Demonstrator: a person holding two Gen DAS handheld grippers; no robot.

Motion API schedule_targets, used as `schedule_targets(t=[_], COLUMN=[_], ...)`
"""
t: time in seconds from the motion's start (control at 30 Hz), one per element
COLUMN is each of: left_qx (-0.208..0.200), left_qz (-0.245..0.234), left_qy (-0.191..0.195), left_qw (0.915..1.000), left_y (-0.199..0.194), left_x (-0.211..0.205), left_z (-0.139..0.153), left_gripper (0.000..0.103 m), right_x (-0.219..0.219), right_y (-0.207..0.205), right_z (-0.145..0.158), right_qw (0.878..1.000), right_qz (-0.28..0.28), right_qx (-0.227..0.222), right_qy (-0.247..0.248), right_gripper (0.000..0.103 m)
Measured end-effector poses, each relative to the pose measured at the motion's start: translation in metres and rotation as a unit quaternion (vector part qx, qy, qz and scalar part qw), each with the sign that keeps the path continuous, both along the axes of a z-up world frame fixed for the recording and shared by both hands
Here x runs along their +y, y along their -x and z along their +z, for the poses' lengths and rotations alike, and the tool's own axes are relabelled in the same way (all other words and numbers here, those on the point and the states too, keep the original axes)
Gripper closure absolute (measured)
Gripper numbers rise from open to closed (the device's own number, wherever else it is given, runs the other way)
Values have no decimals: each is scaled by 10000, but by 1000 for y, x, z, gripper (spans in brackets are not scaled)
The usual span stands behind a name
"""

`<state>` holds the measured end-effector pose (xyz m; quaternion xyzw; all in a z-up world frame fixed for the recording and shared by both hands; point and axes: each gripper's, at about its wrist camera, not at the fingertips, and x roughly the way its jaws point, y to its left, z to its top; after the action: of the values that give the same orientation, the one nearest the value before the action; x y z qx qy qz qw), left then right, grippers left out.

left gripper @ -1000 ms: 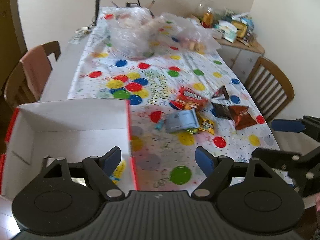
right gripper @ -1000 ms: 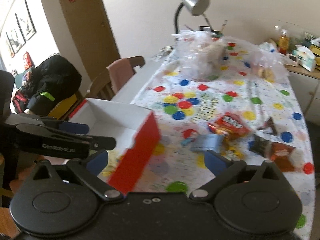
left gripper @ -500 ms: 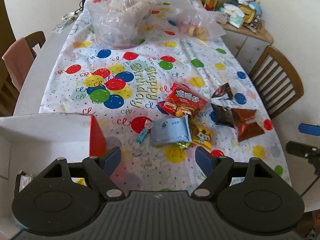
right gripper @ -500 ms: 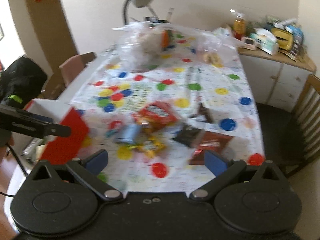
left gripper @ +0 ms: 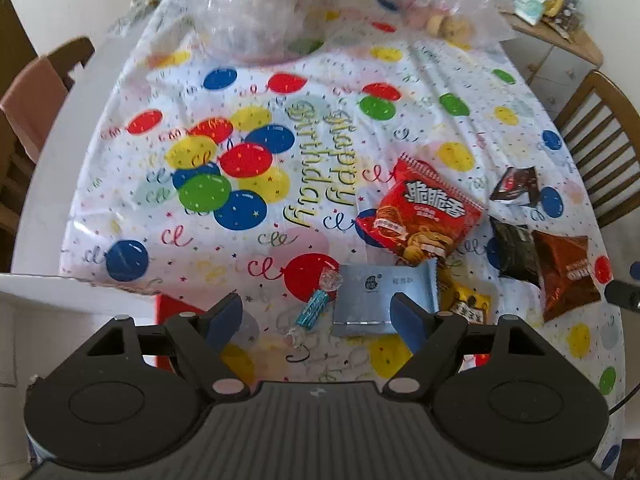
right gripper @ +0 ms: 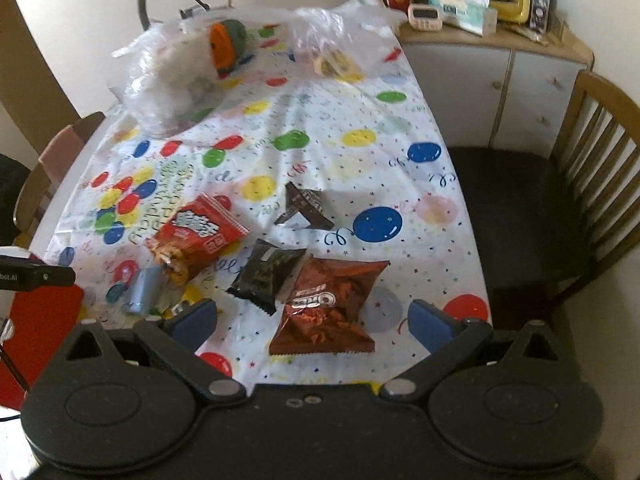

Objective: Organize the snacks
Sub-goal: 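Withdraw both tools from the box back over the table, then grasp the teal-wrapped candy with the left tool while the right tool grasps the brown Oreo packet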

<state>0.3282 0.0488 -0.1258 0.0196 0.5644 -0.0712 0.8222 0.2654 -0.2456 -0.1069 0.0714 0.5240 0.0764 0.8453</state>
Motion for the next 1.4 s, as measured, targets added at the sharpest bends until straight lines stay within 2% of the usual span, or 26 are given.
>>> schedule_targets(t=[0.1, 0.2, 0.4, 0.57, 0.7, 0.73, 0.87, 1.03, 1.13, 1.27, 1.4], left_qx=[139, 244, 494, 619, 649, 644, 571, 518, 493, 406, 383], left_qz=[-60, -233, -182, -72, -39, -29, -39, 1, 100, 161, 228], left_qy=[3, -93, -184, -177, -216, -216, -174, -223, -177, -149, -26], left_qw=[9999, 9994, 9984, 9979, 9977, 9977, 9982, 9984, 9986, 9989, 9990], left_y=[-7, -11, -21, -27, -30, -30, -29, -24, -22, -17, -11], left_x=[-5, -11, -8, -5, -5, -5, -6, -8, -7, -8, -7], left_z=[-12, -23, -45, -58, -65, -67, -67, -67, -67, -64, -58], left_gripper=[25, 35, 56, 62, 63, 68, 72, 90, 91, 91, 91], right_x=[3, 3, 7, 8, 13, 14, 17, 15, 13, 13, 11], right_y=[-9, -17, -29, -36, -38, -39, -41, -41, -39, -36, -31], right_z=[-12, -23, -39, -54, -61, -63, -67, -72, -74, -72, -70], right_qw=[9999, 9997, 9993, 9985, 9982, 9981, 9979, 9976, 9976, 9979, 9981], right_qz=[23, 21, -15, -122, -85, -90, -101, -175, -202, -224, -289], right_qx=[111, 226, 384, 540, 599, 606, 636, 652, 638, 568, 516], right_qy=[-11, -28, 0, 15, 0, 2, 49, 142, 149, 201, 162], right_gripper=[4, 8, 15, 23, 30, 31, 36, 47, 50, 61, 63])
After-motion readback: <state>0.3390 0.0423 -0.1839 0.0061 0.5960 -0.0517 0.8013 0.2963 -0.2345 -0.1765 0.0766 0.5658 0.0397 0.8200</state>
